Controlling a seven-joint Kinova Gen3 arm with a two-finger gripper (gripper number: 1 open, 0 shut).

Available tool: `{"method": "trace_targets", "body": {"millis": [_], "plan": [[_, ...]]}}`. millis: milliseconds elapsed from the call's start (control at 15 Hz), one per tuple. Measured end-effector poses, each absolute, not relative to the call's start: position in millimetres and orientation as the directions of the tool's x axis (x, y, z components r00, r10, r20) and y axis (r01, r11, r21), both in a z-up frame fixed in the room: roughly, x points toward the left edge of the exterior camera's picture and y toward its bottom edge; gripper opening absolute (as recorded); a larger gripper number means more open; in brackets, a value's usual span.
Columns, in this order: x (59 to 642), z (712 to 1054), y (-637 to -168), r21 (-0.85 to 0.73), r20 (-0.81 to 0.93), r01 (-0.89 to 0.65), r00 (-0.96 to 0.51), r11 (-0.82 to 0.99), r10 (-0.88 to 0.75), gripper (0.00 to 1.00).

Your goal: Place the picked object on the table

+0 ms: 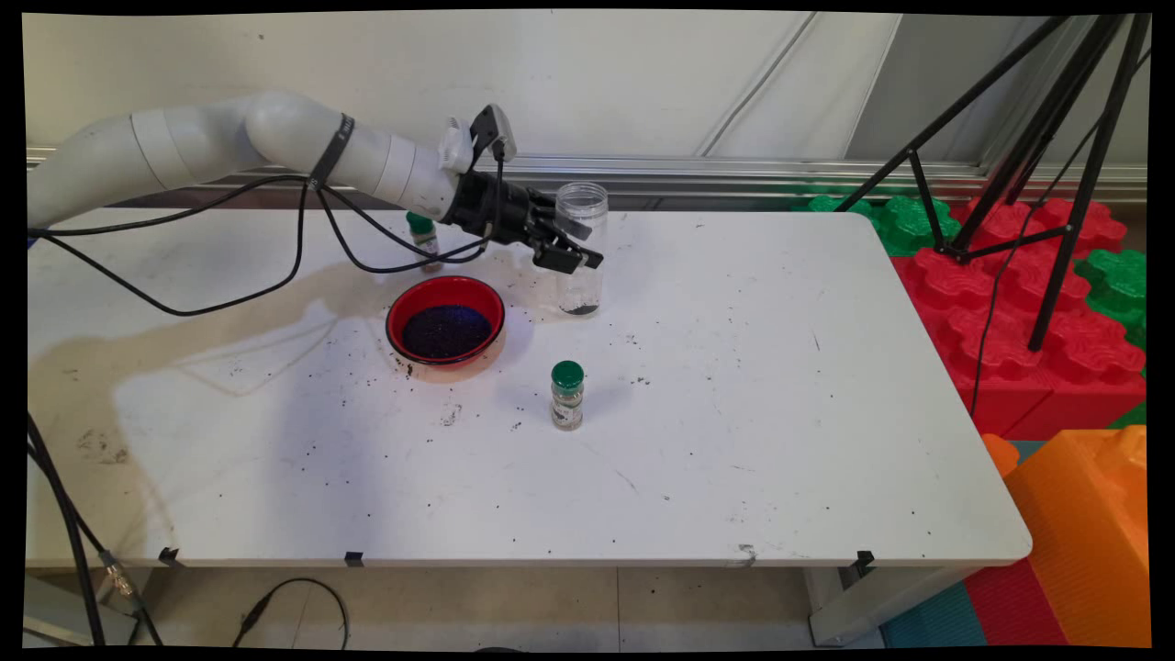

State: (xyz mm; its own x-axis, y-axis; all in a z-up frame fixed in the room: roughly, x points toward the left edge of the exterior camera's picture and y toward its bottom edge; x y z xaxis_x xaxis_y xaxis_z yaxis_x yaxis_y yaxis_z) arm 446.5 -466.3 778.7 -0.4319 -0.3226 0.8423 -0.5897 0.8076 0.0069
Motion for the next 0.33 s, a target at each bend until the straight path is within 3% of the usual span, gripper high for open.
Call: {"method": "trace_targets", "body": {"millis": [133,200,333], "plan": [[445.8,776.8,-466.8,0.008,0.84,-0.59,-0.434,0.807,-0.325,0.0],[445.4,776.0,-467.1,0.008,0.839,-0.59,-0.435,0.807,-0.326,1.0],[445.2,774.8,-467.3,0.009,0.838,-0.591,-0.435,0.807,-0.328,1.0]]}}
